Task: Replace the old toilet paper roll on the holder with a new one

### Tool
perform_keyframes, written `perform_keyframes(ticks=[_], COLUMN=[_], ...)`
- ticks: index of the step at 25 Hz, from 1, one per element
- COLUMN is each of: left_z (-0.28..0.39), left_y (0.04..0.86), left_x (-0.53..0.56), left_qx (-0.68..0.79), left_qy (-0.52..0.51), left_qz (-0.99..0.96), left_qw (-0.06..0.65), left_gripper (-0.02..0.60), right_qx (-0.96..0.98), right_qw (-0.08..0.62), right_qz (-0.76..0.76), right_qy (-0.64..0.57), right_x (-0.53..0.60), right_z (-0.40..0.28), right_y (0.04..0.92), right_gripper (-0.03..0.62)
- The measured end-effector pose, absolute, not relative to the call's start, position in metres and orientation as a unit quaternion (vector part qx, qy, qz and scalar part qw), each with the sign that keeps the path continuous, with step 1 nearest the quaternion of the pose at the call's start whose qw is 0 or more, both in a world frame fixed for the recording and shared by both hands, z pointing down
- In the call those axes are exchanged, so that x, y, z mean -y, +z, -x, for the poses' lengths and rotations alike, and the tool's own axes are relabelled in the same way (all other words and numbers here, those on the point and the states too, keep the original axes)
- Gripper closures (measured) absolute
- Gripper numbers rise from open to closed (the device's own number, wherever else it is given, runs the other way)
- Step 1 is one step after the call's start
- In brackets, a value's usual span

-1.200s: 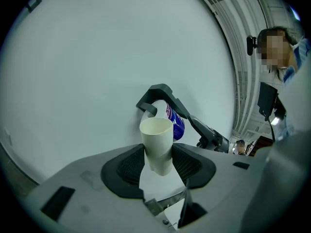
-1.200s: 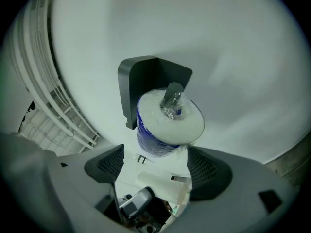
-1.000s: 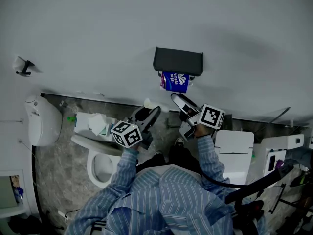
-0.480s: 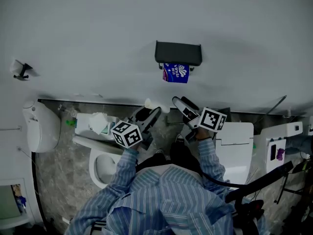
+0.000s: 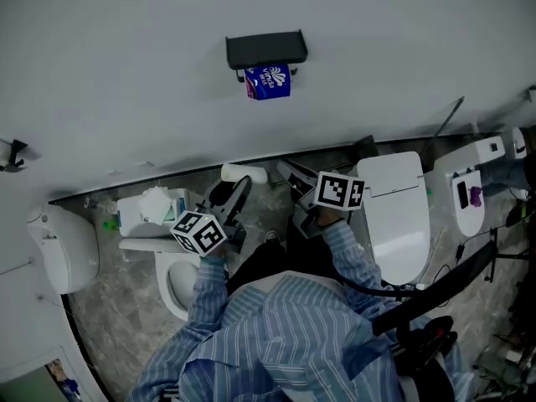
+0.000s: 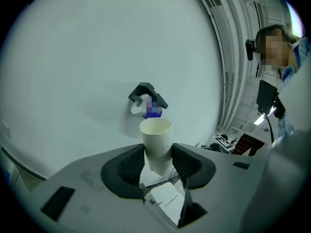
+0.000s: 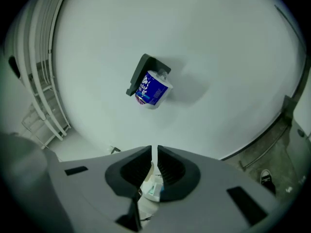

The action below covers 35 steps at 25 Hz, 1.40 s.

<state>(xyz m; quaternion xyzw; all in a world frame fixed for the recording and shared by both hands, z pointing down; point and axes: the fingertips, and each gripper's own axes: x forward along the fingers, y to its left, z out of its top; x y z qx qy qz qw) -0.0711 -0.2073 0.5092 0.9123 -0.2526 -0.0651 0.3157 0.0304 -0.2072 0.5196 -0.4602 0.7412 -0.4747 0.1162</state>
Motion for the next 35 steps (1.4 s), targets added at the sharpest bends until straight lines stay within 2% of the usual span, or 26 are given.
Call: perform_keyframes(ticks=[7, 16, 25, 35], left_z=[0.065, 0.039, -0.01, 0.007], left_y=[0.508, 0.496, 0.499, 0.513], left_x=[0.178, 0.132, 0.006, -0.102], left_qx=[0.239, 0.246, 0.26, 0.299], left_qy=[-0.07, -0.084, -0.078, -0.06], left_qz=[-0.914, -0.912, -0.911, -0.9], left_qw=[0.322, 0.317, 0.31, 0.313], left_gripper=[0.4, 0.4, 0.4, 0.402], right_qx=[-0.737, -0.742, -0.753, -0.762], right_qw=[0.073, 0.062, 0.045, 0.044], right_qz=[0.473, 0.469, 0.454, 0.42], right_qy=[-0.477, -0.475, -0.474, -0.49], right_x=[0.167, 0.109, -0.009, -0.108], right_z=[-0.029, -0.055, -0.093, -0.077], right_y=[0.532, 0.528, 0.533, 0.547], right_gripper=[0.556, 0.565, 0.566, 0.571])
